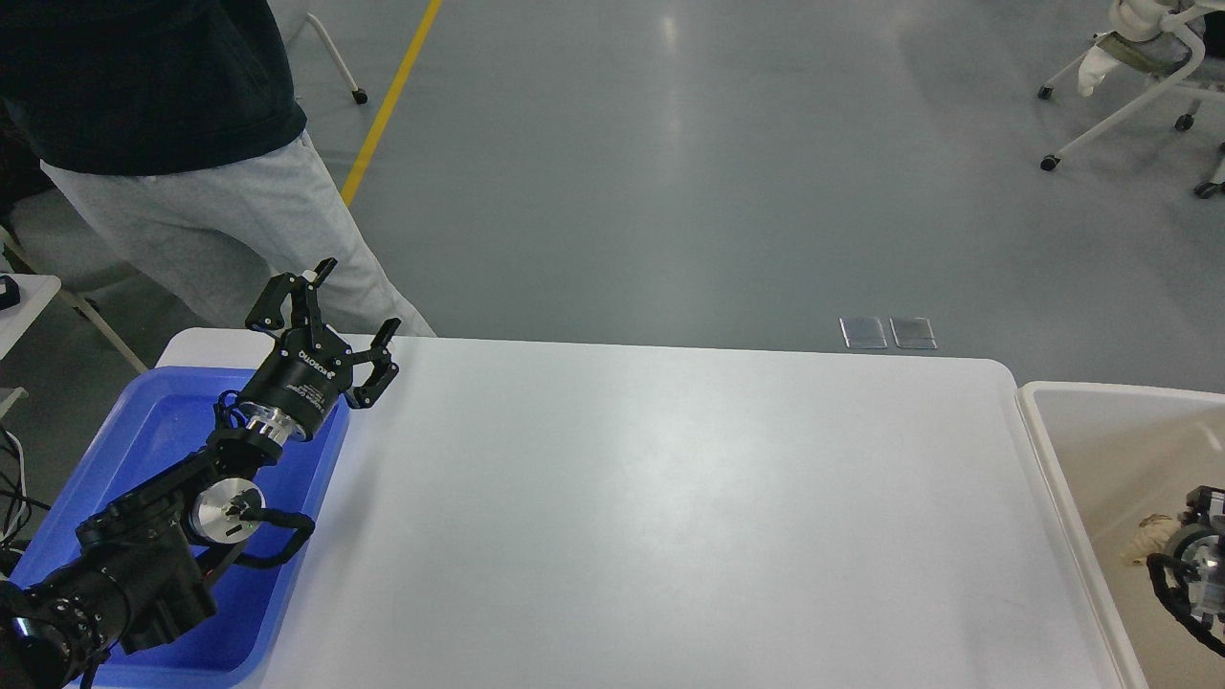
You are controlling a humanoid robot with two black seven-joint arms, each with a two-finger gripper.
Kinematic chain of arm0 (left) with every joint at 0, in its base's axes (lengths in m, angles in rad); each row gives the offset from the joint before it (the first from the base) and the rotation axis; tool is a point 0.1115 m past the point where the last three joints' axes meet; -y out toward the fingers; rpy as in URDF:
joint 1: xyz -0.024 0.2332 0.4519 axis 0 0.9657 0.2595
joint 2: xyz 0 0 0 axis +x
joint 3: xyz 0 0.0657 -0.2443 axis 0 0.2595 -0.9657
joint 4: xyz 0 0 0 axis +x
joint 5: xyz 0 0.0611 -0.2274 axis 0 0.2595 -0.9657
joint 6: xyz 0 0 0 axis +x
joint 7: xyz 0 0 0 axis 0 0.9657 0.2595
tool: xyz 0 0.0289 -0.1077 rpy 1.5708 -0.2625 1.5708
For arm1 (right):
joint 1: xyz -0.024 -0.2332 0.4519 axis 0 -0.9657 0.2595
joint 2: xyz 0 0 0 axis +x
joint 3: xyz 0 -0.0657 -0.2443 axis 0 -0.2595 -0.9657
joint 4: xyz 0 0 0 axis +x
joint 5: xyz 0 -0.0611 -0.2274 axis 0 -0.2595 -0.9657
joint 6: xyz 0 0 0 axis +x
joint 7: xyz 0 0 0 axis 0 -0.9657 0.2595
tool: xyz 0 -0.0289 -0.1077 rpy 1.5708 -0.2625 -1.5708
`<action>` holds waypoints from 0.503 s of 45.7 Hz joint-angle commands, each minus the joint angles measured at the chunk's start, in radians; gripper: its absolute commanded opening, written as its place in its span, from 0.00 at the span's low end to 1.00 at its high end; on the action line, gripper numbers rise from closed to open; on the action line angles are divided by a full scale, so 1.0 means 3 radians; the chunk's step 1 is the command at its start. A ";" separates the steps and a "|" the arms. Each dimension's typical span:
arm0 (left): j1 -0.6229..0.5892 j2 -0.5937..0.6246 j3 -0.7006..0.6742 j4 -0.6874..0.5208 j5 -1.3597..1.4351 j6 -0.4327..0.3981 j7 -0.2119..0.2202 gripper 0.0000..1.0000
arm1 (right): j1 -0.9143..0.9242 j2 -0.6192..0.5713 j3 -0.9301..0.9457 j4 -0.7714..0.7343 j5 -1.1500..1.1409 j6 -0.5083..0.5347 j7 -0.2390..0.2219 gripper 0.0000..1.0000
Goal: Tidy desktop
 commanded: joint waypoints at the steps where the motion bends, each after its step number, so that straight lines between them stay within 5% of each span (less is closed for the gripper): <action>1: 0.0000 0.0000 0.0000 0.0000 0.0000 0.0000 0.0000 1.00 | 0.0012 0.0001 0.0008 -0.0003 -0.0002 0.0002 0.0003 0.99; 14: 0.0000 0.0000 0.0000 0.0000 0.0000 0.0000 0.0000 1.00 | 0.0125 -0.0020 0.0039 0.0017 0.0009 0.0012 0.0008 0.99; 23: 0.0000 0.0000 0.0000 0.0000 0.0000 0.0000 0.0000 1.00 | 0.0349 -0.0045 0.0784 0.0211 0.0009 0.0053 0.0008 1.00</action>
